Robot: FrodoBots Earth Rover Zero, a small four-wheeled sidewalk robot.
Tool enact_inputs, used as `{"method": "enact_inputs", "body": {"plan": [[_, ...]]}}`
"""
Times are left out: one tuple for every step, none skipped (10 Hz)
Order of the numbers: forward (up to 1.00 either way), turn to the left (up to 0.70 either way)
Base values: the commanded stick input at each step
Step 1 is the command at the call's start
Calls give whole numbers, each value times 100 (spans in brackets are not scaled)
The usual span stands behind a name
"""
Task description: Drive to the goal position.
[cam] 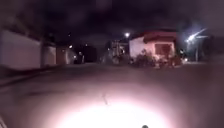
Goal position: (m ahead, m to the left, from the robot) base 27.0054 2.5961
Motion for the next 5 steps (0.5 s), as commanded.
{"method": "enact_inputs", "body": {"plan": [[70,-15],[70,-35],[70,-17],[70,0],[70,0]]}}
